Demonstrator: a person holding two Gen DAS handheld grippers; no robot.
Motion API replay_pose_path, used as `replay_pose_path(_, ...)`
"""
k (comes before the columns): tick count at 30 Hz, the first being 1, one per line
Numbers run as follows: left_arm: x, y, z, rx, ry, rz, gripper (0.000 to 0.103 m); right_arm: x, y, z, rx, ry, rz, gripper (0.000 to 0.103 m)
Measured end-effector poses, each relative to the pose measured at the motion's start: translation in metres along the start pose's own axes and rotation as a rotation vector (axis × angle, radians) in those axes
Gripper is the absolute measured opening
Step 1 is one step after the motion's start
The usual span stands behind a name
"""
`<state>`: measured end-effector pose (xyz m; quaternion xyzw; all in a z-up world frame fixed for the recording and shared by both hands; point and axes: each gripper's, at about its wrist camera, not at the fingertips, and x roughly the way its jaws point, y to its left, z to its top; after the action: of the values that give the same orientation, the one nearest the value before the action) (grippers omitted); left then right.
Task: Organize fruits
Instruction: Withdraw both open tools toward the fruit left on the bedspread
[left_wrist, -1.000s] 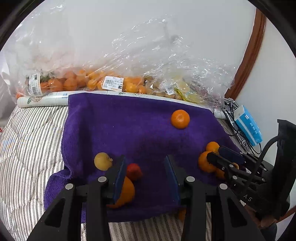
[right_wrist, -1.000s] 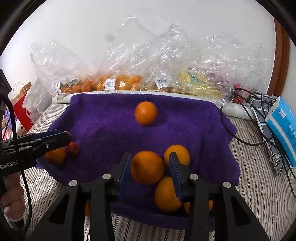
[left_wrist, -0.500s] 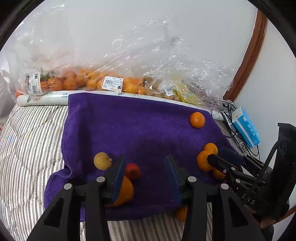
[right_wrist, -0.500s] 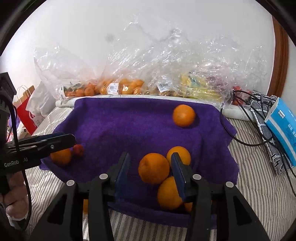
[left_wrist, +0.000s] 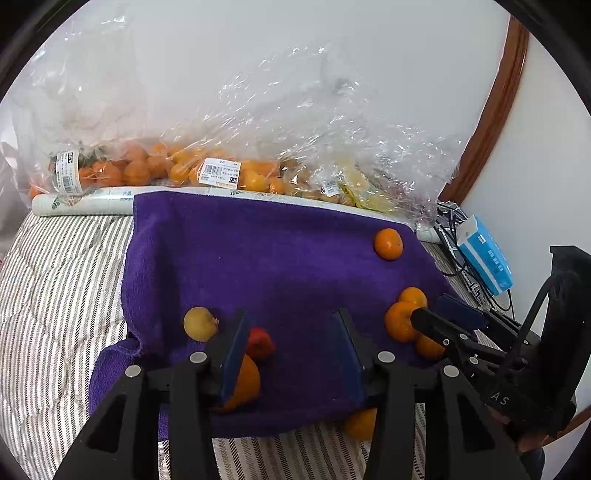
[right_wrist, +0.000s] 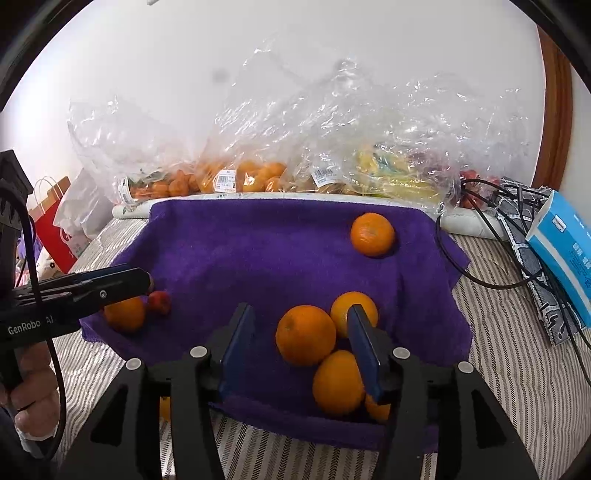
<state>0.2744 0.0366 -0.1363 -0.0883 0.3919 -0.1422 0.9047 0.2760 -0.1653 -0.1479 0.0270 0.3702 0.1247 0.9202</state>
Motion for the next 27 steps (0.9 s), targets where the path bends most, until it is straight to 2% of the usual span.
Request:
replay_pose_path(4,-0.010,-0.004,0.002,0.014,-0.018,-0.002,0.045,-0.009,0.000,0.003,0.010,-0.019,0.011,0.060)
replay_pose_path(7,-0.021,-0.008,0.006,0.019,-0.038,-0.019,0.048,-0.021,0.004,0.007,0.001,-0.019,0.010,0.063)
replay_pose_path(9,-0.029,-0.010,0.006,0.021,-0.038,-0.020,0.050,-0.034,0.007,0.008,-0.008,-0.034,0.015,0.071)
replay_pose_path(12,-0.044,-0.013,0.004,0.024,-0.045,-0.027,0.050,-0.052,0.010,0.007,-0.008,-0.061,0.018,0.077)
replay_pose_path(17,-0.066,-0.011,-0.007,0.024,-0.061,-0.014,0.051,-0.064,0.018,-0.002,-0.019,-0.044,0.013,0.078)
replay_pose_path(27,-0.088,-0.004,-0.034,0.018,-0.031,0.039,0.051,-0.084,0.039,-0.027,-0.042,-0.026,0.025,0.078)
